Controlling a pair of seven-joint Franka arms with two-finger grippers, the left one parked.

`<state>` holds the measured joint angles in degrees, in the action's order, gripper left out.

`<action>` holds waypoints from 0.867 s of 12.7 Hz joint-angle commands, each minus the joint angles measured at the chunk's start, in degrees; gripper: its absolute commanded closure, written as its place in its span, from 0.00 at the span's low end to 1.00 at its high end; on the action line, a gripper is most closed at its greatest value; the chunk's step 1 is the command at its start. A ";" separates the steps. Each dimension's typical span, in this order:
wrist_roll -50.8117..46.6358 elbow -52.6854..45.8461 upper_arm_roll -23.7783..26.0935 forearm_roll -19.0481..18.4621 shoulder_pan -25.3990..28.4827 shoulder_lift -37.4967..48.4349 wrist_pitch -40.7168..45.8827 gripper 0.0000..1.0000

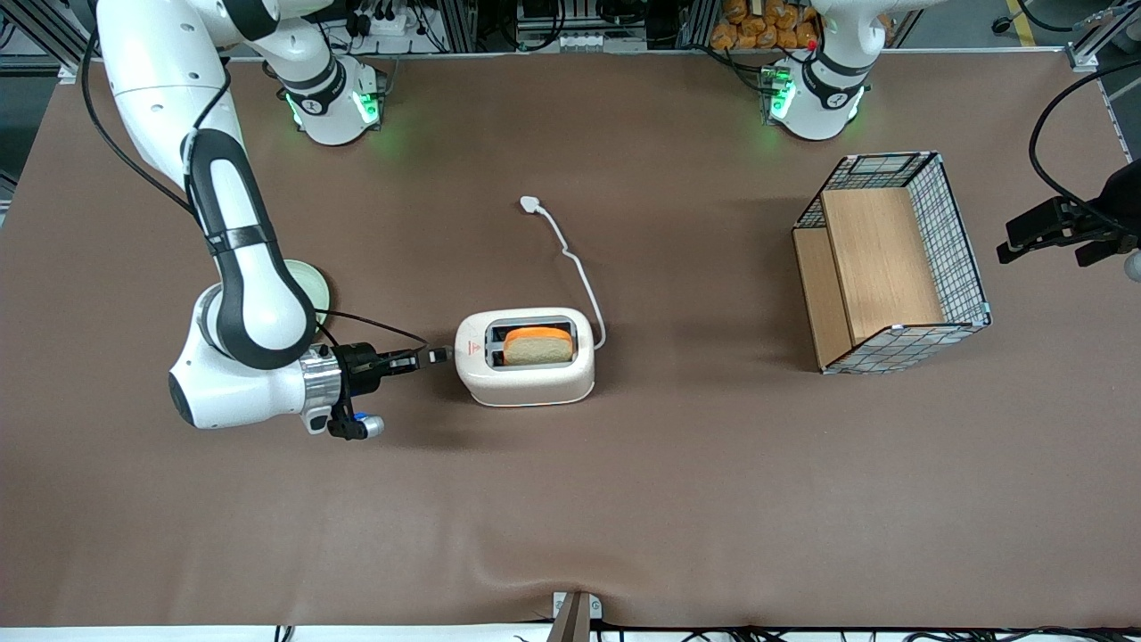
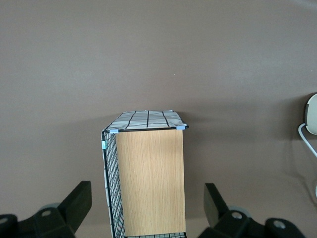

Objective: Press toaster button with right arm
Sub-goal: 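Push the toaster lever down with the right gripper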

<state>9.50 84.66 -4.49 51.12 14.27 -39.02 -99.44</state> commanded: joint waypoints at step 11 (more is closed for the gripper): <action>7.72 3.84 -0.25 1.70 0.32 -0.97 -2.16 1.00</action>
<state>15.00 86.96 -4.51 51.69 14.27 -39.79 -100.88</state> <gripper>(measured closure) 0.991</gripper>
